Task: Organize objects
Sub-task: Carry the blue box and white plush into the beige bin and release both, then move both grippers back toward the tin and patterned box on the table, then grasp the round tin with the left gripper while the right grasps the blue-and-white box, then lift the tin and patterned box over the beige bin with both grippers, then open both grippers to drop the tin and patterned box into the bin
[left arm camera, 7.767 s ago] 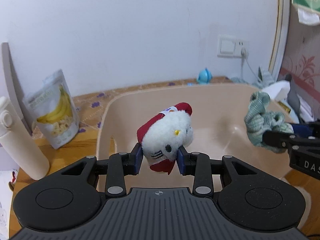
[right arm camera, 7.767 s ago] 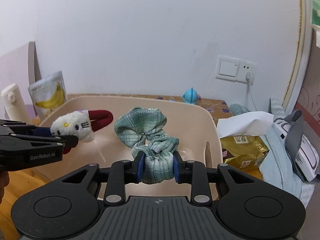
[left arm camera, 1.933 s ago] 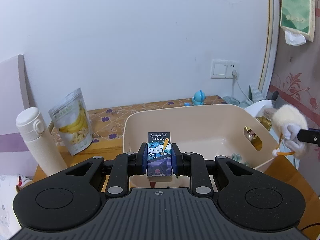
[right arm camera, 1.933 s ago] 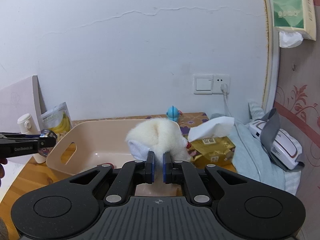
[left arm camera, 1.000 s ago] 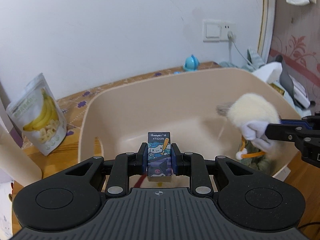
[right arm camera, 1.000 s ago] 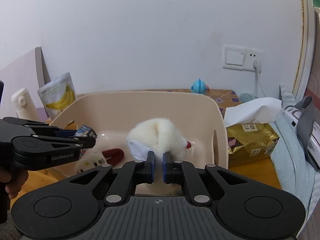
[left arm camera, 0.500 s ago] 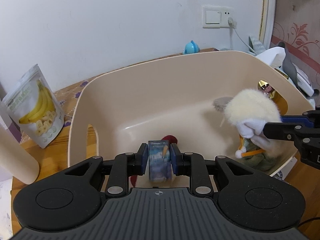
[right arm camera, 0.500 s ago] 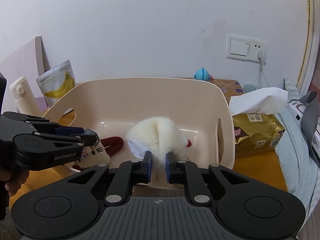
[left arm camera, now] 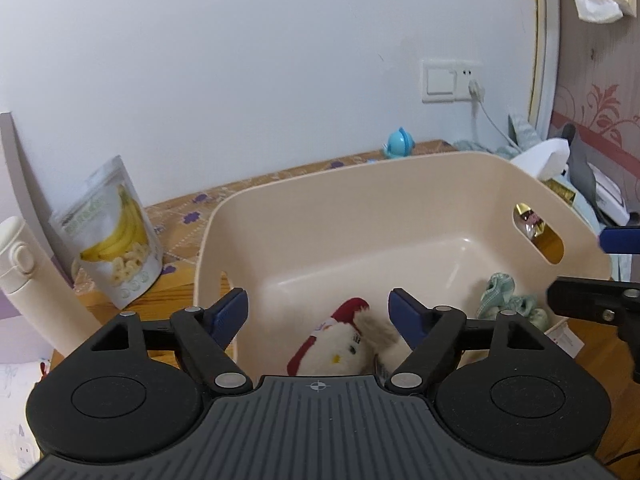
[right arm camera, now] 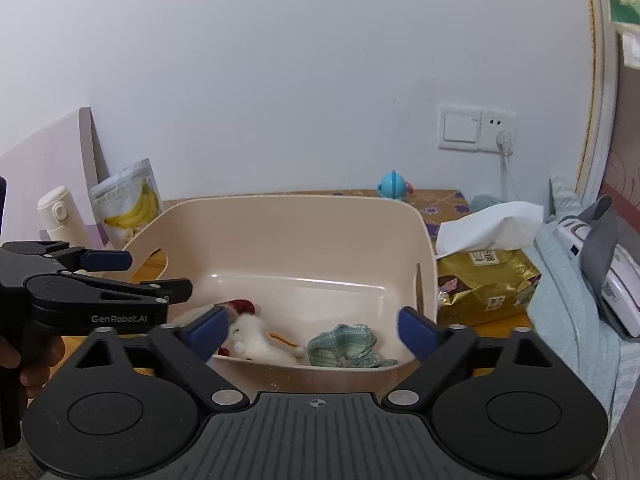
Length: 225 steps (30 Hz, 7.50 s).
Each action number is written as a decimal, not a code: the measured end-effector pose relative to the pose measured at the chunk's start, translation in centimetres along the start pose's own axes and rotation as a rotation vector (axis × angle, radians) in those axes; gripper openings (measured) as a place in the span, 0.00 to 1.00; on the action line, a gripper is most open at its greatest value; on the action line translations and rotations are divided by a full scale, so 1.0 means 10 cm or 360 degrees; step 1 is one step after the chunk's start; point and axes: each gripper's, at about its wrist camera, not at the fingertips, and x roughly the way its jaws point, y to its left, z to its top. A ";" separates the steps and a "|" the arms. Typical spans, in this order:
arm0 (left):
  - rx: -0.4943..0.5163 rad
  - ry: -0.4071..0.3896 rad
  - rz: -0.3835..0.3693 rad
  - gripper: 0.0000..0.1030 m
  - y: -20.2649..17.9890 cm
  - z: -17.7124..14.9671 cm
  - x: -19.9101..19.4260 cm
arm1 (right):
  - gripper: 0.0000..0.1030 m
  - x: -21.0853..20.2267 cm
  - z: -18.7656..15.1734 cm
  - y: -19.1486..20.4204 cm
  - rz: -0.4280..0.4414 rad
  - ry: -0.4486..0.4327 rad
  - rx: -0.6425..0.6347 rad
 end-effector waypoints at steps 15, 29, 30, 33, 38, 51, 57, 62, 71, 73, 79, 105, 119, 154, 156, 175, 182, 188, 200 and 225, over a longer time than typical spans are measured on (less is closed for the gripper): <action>-0.0055 -0.0020 0.0024 0.77 0.18 -0.23 -0.38 | 1.00 -0.23 -0.30 0.05 -0.0027 0.0069 0.0027; -0.0083 -0.0031 0.0047 0.84 0.27 -0.47 -0.62 | 1.00 -0.21 -0.61 -0.03 -0.0088 0.0193 -0.0008; -0.0085 -0.0025 0.0045 0.84 0.28 -0.49 -0.62 | 1.00 -0.21 -0.63 -0.04 -0.0093 0.0202 -0.0008; -0.0091 0.0001 0.0032 0.84 0.28 -0.57 -0.62 | 1.00 -0.18 -0.70 -0.07 -0.0110 0.0235 -0.0008; -0.0080 0.0049 0.0008 0.84 0.23 -0.67 -0.59 | 1.00 -0.12 -0.86 -0.11 -0.0135 0.0316 -0.0014; -0.0008 0.0170 -0.0044 0.84 0.13 -0.89 -0.48 | 1.00 0.01 -1.06 -0.14 -0.0118 0.0416 0.0000; -0.0002 0.0251 -0.0072 0.84 0.10 -0.99 -0.41 | 1.00 0.08 -1.13 -0.12 -0.0113 0.0469 -0.0007; -0.0016 0.0330 -0.0122 0.84 0.05 -1.09 -0.35 | 1.00 0.11 -1.16 -0.11 -0.0111 0.0497 -0.0019; -0.0075 0.0438 -0.0171 0.84 -0.02 -1.22 -0.25 | 1.00 0.18 -1.18 -0.09 -0.0101 0.0538 -0.0038; -0.0083 0.0448 -0.0171 0.84 -0.01 -1.23 -0.23 | 1.00 0.21 -1.19 -0.09 -0.0098 0.0546 -0.0037; -0.0082 0.0484 -0.0163 0.84 -0.02 -1.27 -0.17 | 1.00 0.28 -1.20 -0.06 -0.0101 0.0529 -0.0074; -0.0123 0.0360 -0.0106 0.57 0.05 -1.26 -0.10 | 0.86 0.51 -1.14 0.12 -0.0110 0.0337 -0.0141; -0.0132 0.0369 -0.0114 0.53 0.04 -1.30 -0.18 | 0.66 0.42 -1.18 0.17 -0.0087 0.0330 -0.0162; -0.0183 0.0151 -0.0142 0.53 0.09 -1.08 -0.76 | 0.65 -0.28 -1.01 0.13 -0.0114 0.0114 -0.0147; -0.0184 0.0134 -0.0147 0.53 0.09 -1.06 -0.79 | 0.65 -0.30 -0.99 0.11 -0.0114 0.0100 -0.0145; -0.0153 -0.0044 -0.0190 0.53 0.07 -0.67 -0.97 | 0.65 -0.46 -0.60 0.10 -0.0126 -0.0073 -0.0194; -0.0140 -0.0102 -0.0199 0.53 0.07 -0.46 -0.92 | 0.65 -0.39 -0.44 0.11 -0.0107 -0.0110 -0.0201; -0.0123 -0.0095 -0.0222 0.53 0.05 -0.32 -0.75 | 0.65 -0.27 -0.30 0.13 -0.0085 -0.0137 -0.0194; -0.0146 -0.0074 -0.0249 0.53 0.04 -0.14 -0.39 | 0.65 0.04 -0.14 0.16 -0.0036 -0.0137 -0.0166; -0.0083 0.0118 -0.0187 0.53 -0.08 -0.08 0.21 | 0.71 0.53 -0.09 0.23 -0.0053 0.0027 -0.0208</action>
